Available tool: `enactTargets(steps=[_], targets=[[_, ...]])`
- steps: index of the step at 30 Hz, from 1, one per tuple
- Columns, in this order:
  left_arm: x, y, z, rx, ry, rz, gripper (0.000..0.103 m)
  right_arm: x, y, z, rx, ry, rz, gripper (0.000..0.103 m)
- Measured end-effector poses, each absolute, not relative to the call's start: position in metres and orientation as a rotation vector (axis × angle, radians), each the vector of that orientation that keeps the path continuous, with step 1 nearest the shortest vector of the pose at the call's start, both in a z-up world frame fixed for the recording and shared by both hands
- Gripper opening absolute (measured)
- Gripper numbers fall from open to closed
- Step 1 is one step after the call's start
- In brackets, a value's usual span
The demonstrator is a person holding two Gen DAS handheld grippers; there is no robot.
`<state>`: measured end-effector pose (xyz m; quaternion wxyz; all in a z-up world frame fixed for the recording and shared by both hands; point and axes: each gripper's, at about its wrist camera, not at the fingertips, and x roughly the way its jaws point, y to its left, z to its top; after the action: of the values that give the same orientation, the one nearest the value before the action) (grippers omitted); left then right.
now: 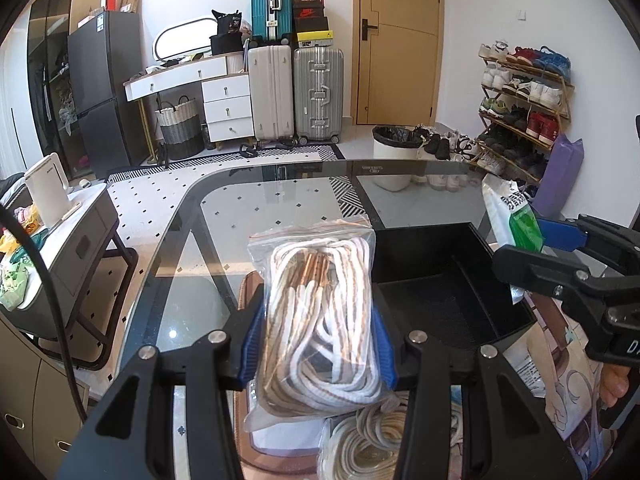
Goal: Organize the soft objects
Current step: 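Lift the green sachet with the right tool while the left tool carries the rope bag, then drop the green sachet into the black box while the left tool releases the rope bag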
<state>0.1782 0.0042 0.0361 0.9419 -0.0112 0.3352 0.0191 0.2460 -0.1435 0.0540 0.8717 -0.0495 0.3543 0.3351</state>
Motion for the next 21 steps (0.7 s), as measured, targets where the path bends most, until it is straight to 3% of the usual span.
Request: enactTargets(steps=[21], targets=[[0.191, 0.012, 0.026, -0.017, 0.676, -0.003, 0.046, 0.259, -0.113, 0.017, -0.208, 0.805, 0.676, 0.056]])
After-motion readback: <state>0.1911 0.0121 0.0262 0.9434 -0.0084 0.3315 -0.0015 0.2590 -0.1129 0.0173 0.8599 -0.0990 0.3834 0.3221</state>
